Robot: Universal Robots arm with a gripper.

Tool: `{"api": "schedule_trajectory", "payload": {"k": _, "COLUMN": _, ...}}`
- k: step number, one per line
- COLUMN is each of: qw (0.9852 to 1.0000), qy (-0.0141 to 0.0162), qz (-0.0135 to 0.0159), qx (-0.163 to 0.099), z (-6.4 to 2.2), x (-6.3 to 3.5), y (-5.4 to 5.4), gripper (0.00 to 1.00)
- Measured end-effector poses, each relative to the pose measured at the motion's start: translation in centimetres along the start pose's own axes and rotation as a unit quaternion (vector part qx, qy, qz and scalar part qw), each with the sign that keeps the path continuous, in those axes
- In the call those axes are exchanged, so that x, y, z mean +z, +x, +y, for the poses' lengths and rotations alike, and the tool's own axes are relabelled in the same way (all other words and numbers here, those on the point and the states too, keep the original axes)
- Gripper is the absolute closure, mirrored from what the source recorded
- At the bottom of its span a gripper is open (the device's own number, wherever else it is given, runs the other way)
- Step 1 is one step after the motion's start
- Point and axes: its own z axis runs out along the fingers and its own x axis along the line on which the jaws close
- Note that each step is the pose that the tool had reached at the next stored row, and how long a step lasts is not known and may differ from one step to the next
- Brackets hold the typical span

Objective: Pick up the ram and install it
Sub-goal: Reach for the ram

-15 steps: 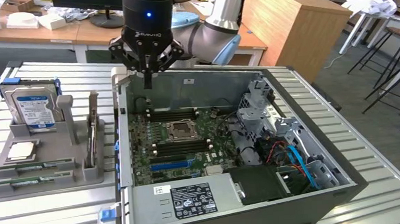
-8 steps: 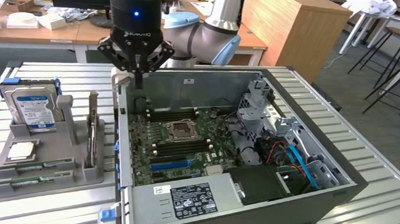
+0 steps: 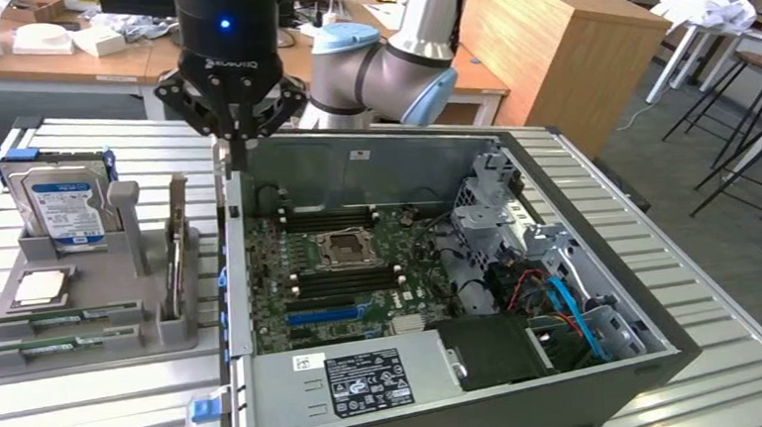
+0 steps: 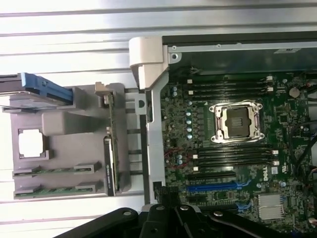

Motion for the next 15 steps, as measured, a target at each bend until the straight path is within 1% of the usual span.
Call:
{"api": "schedule_trajectory", "payload": {"k": 9, "qw": 1.0000, "qy": 0.0000, "qz": 0.0000, "qx": 0.000, "z": -0.21, "x": -0.02, "y": 2.8, "gripper": 0.90}}
{"api": "schedule_trajectory", "payload": {"k": 15, "qw": 1.0000, "qy": 0.0000, "qz": 0.0000, "qx": 0.000, "z": -0.34, "x": -0.04, "y": 4.5, "gripper": 0.90}}
